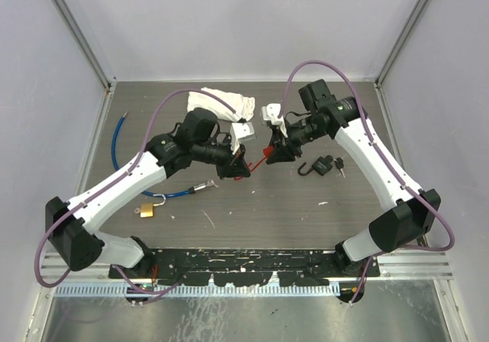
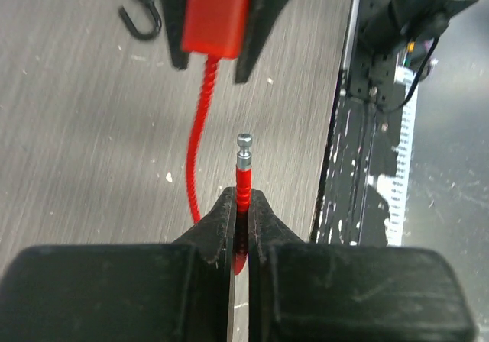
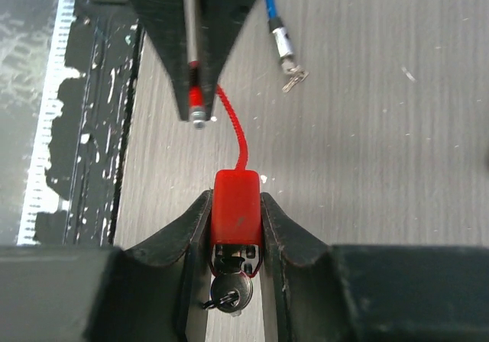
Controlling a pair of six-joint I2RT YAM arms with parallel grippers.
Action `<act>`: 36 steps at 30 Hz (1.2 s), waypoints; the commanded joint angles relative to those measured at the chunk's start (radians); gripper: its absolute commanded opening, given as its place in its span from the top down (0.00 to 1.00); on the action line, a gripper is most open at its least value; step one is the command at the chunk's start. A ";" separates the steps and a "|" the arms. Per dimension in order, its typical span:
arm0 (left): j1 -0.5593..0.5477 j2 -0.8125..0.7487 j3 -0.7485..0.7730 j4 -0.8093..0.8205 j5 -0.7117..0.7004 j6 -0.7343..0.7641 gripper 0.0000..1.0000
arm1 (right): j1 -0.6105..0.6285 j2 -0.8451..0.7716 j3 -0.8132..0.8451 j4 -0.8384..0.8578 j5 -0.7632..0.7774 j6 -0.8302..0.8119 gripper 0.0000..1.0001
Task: Lock with the key
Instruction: Lock the lock.
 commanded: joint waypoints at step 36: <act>-0.002 0.004 -0.078 0.204 0.296 -0.092 1.00 | 0.061 0.064 -0.009 -0.279 -0.278 -0.297 0.99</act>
